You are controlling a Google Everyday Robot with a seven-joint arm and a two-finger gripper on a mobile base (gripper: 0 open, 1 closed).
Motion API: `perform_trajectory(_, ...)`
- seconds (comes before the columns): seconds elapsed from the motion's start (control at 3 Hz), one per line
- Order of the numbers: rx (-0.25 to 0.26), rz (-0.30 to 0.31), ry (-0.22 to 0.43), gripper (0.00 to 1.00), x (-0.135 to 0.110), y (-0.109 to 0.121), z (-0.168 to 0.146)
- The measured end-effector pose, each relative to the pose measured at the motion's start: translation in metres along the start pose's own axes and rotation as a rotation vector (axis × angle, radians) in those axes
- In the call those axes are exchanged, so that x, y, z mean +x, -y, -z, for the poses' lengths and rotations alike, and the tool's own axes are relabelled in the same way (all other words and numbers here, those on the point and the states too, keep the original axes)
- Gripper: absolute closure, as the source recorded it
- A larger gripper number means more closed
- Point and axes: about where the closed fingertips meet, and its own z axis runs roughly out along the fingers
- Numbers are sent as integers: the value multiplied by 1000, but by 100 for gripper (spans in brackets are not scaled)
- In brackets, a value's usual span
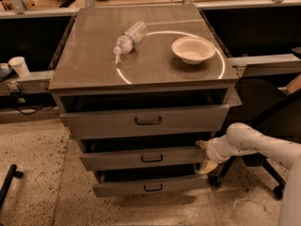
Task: Open middle drawer
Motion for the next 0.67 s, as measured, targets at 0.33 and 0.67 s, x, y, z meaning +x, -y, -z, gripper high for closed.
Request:
perform_trajectory(0.33,-2,3,2,30,-2,-1,-1)
perform_trajectory(0.67,-17,15,7,33,-9,-13,-1)
